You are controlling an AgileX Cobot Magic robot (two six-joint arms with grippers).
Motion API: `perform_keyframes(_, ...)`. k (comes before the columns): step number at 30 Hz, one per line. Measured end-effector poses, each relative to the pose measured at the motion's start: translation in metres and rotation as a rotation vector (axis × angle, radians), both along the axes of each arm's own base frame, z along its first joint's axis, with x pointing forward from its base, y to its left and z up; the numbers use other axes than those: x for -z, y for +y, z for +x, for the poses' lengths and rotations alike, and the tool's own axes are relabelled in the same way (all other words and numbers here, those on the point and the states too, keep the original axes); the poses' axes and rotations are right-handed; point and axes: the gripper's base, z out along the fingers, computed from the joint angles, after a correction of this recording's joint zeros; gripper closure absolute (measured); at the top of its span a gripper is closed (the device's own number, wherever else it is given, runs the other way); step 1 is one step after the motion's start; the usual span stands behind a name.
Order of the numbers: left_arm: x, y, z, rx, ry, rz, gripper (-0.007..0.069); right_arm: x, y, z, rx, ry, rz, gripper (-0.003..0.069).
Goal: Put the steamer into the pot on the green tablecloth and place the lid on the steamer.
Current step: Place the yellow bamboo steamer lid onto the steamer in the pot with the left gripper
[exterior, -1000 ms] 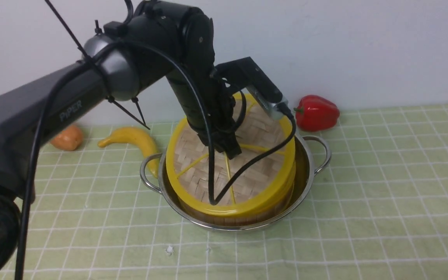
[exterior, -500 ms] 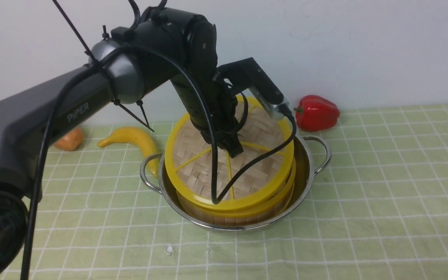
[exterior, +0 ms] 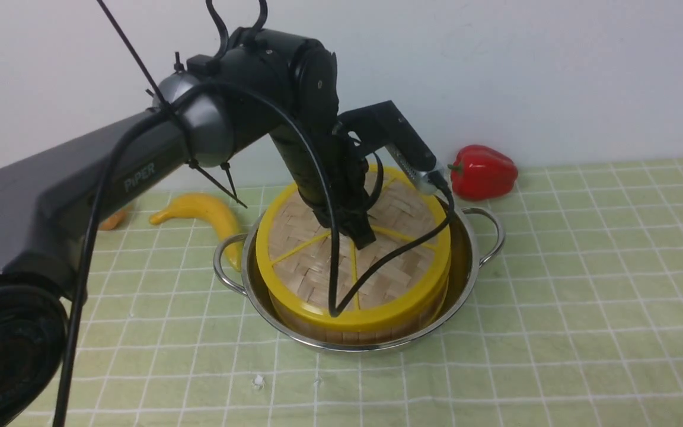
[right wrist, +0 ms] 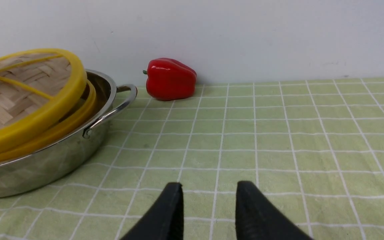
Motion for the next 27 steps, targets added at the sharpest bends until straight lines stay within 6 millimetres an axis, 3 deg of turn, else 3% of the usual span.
perform_keyframes(12, 0.001, -0.003, 0.004, 0.005, -0.037, -0.021, 0.0508, 0.000, 0.000, 0.000, 0.000, 0.000, 0.000, 0.0417)
perform_keyframes(20, -0.015, -0.004, 0.006, 0.004, -0.033, -0.027, 0.0508, 0.000, 0.000, 0.000, 0.000, 0.000, 0.001, 0.0417)
perform_keyframes(27, -0.015, -0.007, 0.007, 0.007, -0.026, -0.042, 0.0508, 0.000, 0.000, 0.000, 0.000, 0.000, 0.001, 0.0417)
